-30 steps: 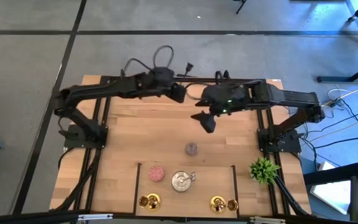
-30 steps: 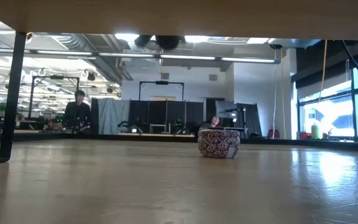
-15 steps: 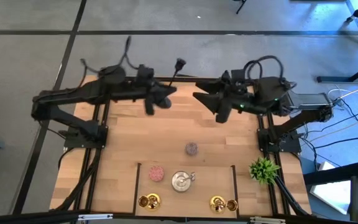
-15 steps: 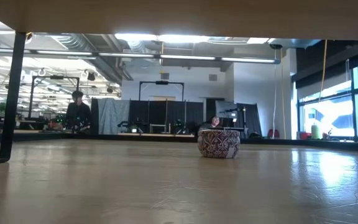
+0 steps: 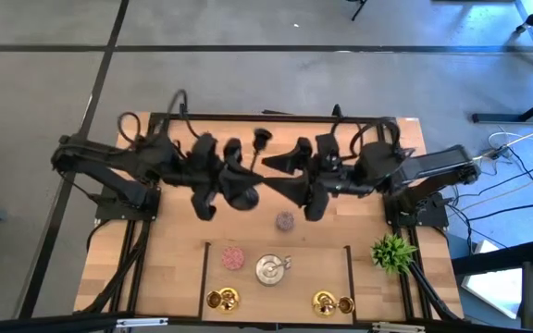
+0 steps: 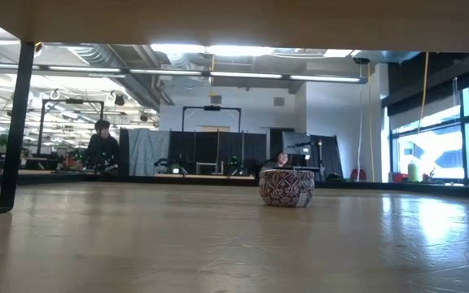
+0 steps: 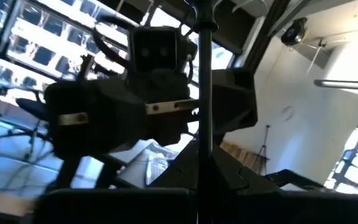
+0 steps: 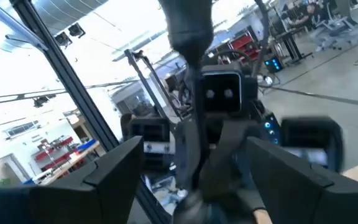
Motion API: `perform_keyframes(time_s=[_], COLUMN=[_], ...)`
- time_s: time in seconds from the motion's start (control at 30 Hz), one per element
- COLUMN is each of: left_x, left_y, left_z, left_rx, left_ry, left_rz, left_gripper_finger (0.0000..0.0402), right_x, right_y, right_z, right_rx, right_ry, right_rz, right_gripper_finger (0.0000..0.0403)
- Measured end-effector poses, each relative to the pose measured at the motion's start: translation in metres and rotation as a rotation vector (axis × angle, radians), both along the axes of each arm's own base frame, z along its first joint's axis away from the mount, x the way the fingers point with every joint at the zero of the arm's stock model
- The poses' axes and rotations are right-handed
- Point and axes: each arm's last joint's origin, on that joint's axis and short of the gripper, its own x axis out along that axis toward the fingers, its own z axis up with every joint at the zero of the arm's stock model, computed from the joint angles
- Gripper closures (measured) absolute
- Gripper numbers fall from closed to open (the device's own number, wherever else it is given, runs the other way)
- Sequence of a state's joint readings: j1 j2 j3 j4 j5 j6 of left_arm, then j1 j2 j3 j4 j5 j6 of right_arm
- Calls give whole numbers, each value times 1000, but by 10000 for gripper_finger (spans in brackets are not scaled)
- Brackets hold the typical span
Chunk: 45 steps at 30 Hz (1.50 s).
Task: Pick & Place candle stick holders
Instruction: Put the black candle holder on the shelf
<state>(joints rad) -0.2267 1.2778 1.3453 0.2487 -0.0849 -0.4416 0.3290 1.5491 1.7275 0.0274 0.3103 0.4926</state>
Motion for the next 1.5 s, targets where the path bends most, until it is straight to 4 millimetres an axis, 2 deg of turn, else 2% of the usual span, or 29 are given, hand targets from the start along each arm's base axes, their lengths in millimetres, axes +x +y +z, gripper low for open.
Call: perform_keyframes(time_s=[0.17, 0.33, 0.43, 0.57, 0.83, 0.93, 1.03, 1.2, 1.4, 1.5], left_x=[17, 18, 18, 18, 18, 18, 18, 16, 4, -5], left_y=[-15, -18, -18, -19, -20, -21, -21, -20, -14, -12], left_z=[-12, -12, -12, -12, -13, -14, -15, -17, -21, -17], left_rx=[-38, -52, -54, -61, -59, -55, -44, -12, -6, 8], left_ry=[17, 11, 10, 16, 23, 33, 39, 88, 214, 218], left_rz=[-49, -47, -44, -53, -56, -66, -75, -84, -105, -95], left_gripper_finger=[397, 397, 397, 397, 397, 397, 392, 358, 325, 315], right_x=[10, 10, 9, 7, 7, 7, 7, 7, 5, 2], right_y=[8, 12, 16, 19, 20, 20, 20, 21, 28, 33], right_z=[-7, -7, -7, -7, -8, -8, -9, -10, -12, -10], right_rx=[2, 7, 9, 3, -12, -20, -22, -18, -26, -19], right_ry=[-12, -20, -15, -15, -12, -6, 1, 5, 27, 30], right_rz=[12, 14, -6, -14, -10, -12, -10, -6, 6, 16], right_gripper_finger=[116, 117, 134, 191, 348, 379, 387, 390, 392, 392])
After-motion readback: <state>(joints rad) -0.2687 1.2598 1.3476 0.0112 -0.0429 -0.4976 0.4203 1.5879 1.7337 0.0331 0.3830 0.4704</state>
